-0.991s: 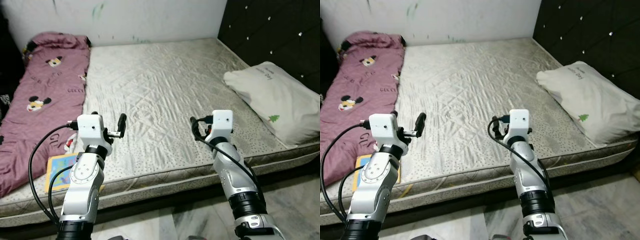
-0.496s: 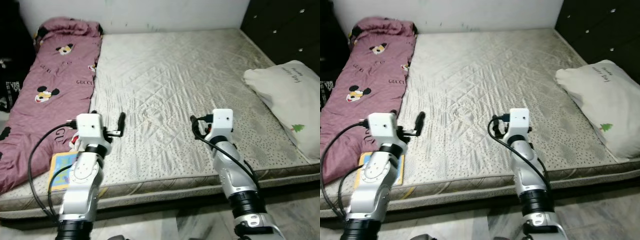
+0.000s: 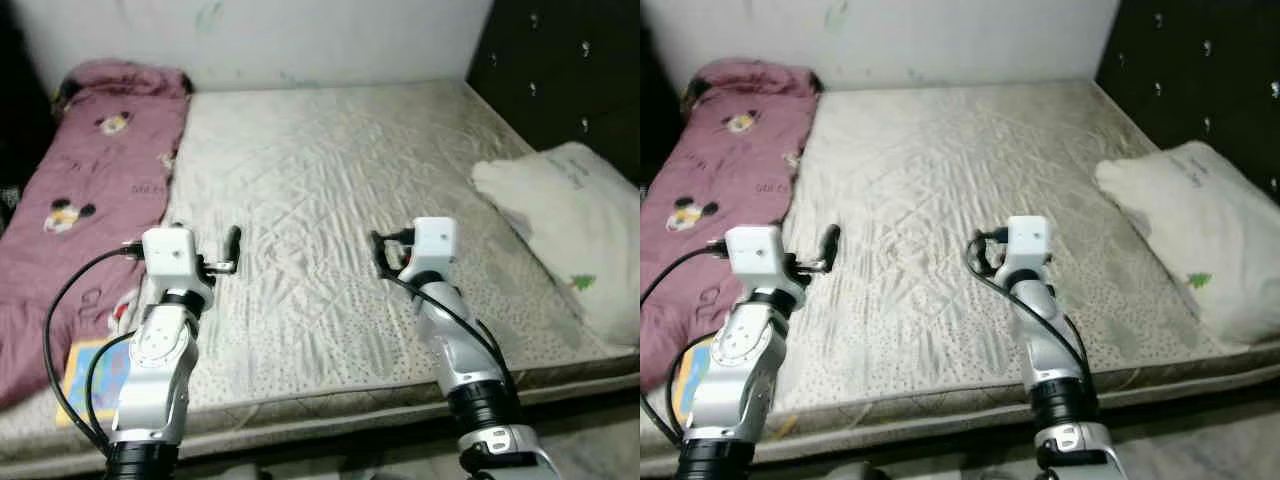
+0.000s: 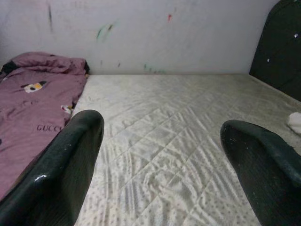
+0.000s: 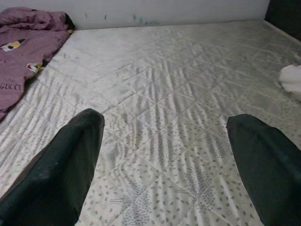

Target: Clean up the room

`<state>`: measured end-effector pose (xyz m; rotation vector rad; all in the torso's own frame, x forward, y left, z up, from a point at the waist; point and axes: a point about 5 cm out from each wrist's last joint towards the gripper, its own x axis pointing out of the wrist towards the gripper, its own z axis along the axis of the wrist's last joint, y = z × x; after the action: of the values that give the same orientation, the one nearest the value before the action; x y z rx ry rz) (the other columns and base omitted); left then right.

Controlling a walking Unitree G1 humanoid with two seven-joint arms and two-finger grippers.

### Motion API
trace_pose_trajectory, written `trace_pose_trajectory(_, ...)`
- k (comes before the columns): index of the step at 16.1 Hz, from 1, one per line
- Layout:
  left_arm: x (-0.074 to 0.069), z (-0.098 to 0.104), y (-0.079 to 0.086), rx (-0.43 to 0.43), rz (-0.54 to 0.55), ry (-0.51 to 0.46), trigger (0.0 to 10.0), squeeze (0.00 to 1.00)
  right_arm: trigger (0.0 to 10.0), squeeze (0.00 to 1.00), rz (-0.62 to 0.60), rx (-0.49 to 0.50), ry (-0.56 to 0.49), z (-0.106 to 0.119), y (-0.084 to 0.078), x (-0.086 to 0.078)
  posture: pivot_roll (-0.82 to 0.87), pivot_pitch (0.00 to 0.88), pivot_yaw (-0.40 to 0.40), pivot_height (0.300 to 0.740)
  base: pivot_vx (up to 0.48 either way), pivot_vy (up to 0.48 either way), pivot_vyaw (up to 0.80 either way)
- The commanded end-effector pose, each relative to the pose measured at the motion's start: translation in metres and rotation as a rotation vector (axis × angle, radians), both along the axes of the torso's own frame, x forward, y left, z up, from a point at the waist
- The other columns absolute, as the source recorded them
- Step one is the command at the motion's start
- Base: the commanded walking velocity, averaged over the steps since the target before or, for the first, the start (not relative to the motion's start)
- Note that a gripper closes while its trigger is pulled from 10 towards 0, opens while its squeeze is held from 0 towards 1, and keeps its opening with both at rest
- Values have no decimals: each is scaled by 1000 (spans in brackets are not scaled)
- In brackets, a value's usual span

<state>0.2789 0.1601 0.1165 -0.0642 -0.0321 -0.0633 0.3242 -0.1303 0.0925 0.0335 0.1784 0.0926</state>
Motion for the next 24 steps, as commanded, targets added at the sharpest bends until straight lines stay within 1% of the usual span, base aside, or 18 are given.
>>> trace_pose_trajectory(1,1,-1,-6,-15,-20,12,10000,0,10000,0,-31,-13,-1,1,-13,0,-115,0,5,740,0,292,0)
trace_pose_trajectory(4,0,-3,-7,-42,-39,21,10000,0,10000,0,-37,-7,14,-3,-13,-1,-114,0,6,740,0,480,0)
trace_pose_trajectory(5,-1,-4,-8,-50,-40,24,10000,0,10000,0,-36,-9,26,-4,-13,-1,-115,0,11,740,0,480,-625)
trace_pose_trajectory(7,0,-4,-8,-60,-51,28,10000,0,10000,0,-33,-6,18,-4,-13,0,-116,0,13,740,0,480,-231)
trace_pose_trajectory(12,3,-1,-10,-61,-59,21,10000,0,10000,0,-25,-1,32,-3,-11,3,-121,0,11,740,0,480,0)
trace_pose_trajectory(24,5,0,-10,-71,-47,13,10000,0,10000,0,8,-4,46,-4,-10,6,-124,0,5,740,0,480,0)
